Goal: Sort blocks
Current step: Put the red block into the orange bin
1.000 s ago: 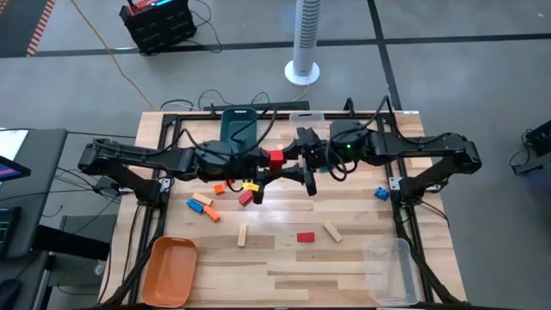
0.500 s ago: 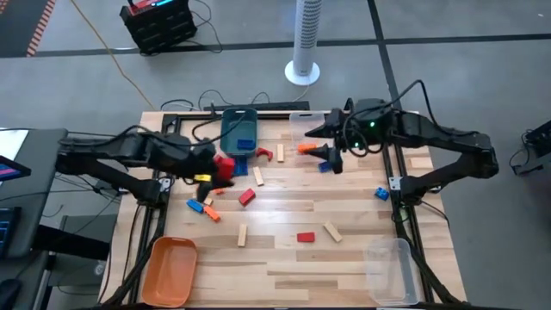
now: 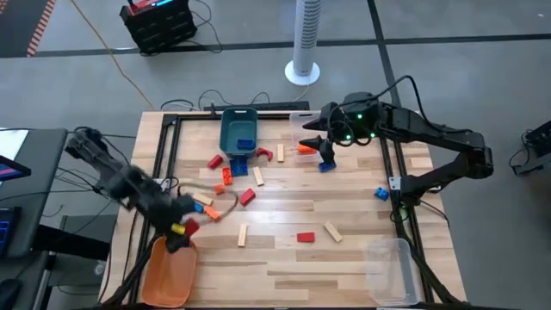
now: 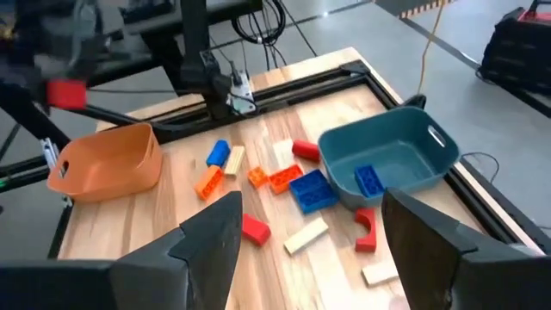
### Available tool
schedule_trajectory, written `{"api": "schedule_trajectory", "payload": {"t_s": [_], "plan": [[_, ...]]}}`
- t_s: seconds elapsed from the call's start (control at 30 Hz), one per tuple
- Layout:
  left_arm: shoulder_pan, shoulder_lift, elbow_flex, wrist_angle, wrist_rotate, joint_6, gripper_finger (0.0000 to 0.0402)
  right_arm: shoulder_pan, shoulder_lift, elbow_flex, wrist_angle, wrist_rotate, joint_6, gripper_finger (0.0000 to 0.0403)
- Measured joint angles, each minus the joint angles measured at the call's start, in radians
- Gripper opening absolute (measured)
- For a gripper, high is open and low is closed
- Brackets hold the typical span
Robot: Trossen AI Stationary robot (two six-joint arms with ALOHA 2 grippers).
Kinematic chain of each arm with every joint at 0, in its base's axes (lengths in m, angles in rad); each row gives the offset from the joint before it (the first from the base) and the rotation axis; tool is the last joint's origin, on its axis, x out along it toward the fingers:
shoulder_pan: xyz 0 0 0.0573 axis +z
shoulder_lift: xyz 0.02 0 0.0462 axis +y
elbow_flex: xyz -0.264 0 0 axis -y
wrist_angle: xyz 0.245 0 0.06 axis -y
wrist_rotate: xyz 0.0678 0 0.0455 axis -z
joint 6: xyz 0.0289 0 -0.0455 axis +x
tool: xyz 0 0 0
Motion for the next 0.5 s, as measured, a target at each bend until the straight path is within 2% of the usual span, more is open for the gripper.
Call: {"api": "schedule_trajectory", "payload": {"t_s": [0.23, 0.5], "plan": [[-0.229, 0.099, -0.094, 0.011, 0.0, -0.271, 0.0133, -0.003, 0.05, 0.0, 0.049, -0.002, -0.009, 0.027], [-0.331, 0.127, -0.281, 0.243, -0.032, -0.563, 0.0131, 0.008, 0.078, 0.0, 0.074, -0.01, -0.009, 0.027]]}}
